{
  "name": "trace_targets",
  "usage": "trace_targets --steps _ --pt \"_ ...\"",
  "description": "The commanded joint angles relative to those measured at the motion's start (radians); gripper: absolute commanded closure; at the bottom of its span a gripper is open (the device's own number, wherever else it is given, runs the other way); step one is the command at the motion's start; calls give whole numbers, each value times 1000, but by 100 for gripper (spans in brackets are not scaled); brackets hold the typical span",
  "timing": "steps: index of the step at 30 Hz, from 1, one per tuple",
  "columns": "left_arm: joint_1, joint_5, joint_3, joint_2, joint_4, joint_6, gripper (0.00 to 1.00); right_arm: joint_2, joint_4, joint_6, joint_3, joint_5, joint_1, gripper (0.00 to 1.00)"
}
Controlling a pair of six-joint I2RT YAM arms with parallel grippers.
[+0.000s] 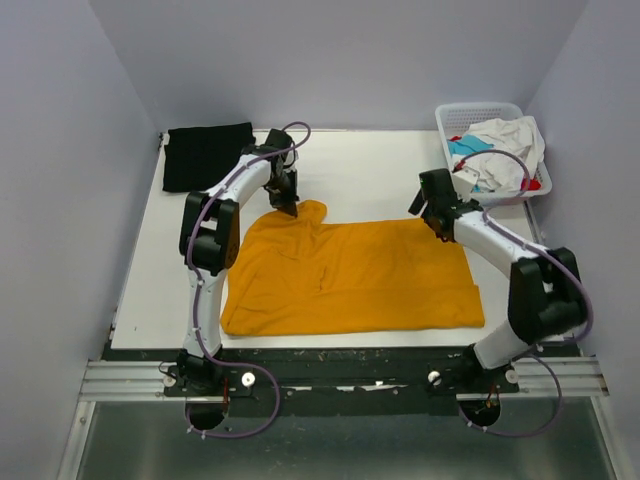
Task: Fold and stack the t-shirts
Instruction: Grab the side of the flattened tshirt furthest away from the robot with both arms
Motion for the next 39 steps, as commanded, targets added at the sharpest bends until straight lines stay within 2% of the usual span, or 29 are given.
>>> trace_targets --steps 1,4,6,12,15,21,24,29,33,37,39 --pt "-6 -45 1 -47 12 14 100 254 -172 101 221 233 -2 5" --pt "-5 -62 -14 -59 17 9 100 434 -273 138 368 300 -4 6" --pt "-5 -69 -29 -69 32 4 100 518 -301 143 439 291 -5 7" --pt "-5 -90 -24 -71 37 0 100 647 -287 130 524 268 -22 11" --pt "-3 -101 -13 -64 28 -5 100 656 -315 142 513 279 -22 18" --pt "-2 -141 -15 -68 21 -11 100 584 -341 180 407 314 -22 22" --pt "1 -148 -22 -71 24 -13 100 554 -348 197 371 349 -25 26" --pt "6 -153 -30 -77 29 -11 100 564 -359 203 384 387 -30 41" --pt "15 -153 -31 -76 38 -8 100 593 -349 202 413 394 -32 58" --pt "22 -149 5 -60 32 -7 100 625 -336 176 464 387 -34 71" --pt "23 -148 30 -48 27 -4 100 635 -318 156 489 374 -34 81"
